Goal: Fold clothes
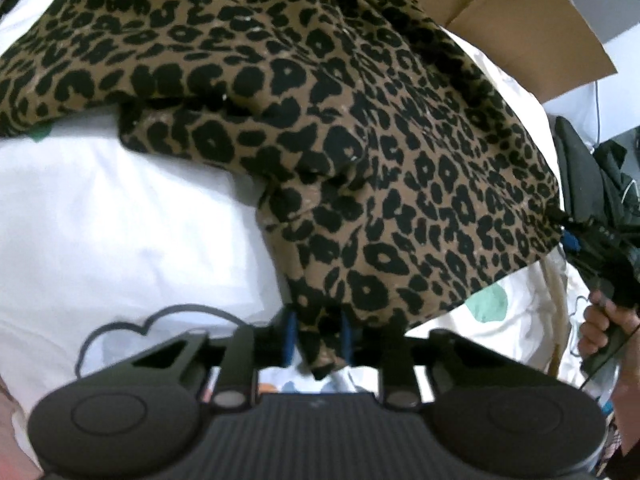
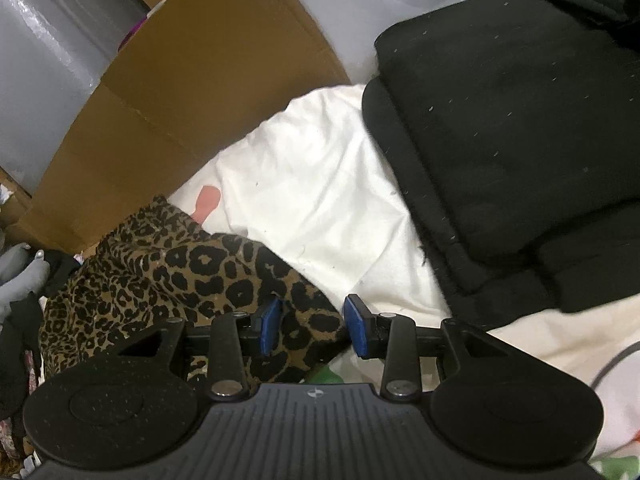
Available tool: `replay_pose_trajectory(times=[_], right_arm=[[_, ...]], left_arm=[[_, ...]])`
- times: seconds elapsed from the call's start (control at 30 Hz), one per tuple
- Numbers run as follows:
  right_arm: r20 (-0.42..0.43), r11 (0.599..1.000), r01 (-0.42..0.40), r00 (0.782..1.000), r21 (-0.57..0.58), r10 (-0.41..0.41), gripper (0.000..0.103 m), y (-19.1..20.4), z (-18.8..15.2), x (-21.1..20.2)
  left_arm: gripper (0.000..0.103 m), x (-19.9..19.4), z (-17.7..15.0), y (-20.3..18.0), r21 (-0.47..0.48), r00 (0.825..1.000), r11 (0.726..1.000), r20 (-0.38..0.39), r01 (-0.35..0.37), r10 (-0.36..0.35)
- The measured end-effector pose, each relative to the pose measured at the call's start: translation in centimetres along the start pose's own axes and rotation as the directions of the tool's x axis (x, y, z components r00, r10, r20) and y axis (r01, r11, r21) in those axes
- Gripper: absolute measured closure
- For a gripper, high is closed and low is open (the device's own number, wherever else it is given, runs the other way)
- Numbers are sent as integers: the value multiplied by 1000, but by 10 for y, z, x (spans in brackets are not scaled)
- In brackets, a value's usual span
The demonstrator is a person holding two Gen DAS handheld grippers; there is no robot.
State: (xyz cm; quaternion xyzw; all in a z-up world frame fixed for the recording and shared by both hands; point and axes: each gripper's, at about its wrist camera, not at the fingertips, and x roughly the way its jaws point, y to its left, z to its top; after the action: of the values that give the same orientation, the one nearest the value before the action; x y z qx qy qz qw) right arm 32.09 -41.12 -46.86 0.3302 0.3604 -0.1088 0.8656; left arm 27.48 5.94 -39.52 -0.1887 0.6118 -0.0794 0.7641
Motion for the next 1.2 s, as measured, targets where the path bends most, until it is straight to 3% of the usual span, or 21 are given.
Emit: replay_pose_trajectory(times=[0.07,0.37,0.43,0.5,0.57,0.77,1.2], right_arm=[[-5,1000,-4,1000,-8,3,61,1,-1,3],[-35,999,-44,998,22,44,63,-3,-2,0],[-43,998,-45,998,33,47,72,-3,-3,-1],[-64,999,-30,997,42,32,93,-1,-2,-3],[-74,999,-27,997,35,30,98,3,0,-8],[-8,998,-15,1000,-64,15,100,27,11,-40],[128,991,-27,991,-133,45,100,64,53,-78]], left_arm=[[99,-1,1,2,-10,1000,1000,-2,5,-5],[100,-29,4,10,-52,997,996,-6,78,-78],[100,-34,5,9,-53,995,994,-12,97,-98],[100,-38,5,5,-56,993,992,-20,117,-119],[101,-41,4,1,-56,990,989,-30,136,-138],[101,-48,7,-7,-53,981,981,-38,188,-190],[101,-51,-1,11,-133,950,943,-36,304,-312]])
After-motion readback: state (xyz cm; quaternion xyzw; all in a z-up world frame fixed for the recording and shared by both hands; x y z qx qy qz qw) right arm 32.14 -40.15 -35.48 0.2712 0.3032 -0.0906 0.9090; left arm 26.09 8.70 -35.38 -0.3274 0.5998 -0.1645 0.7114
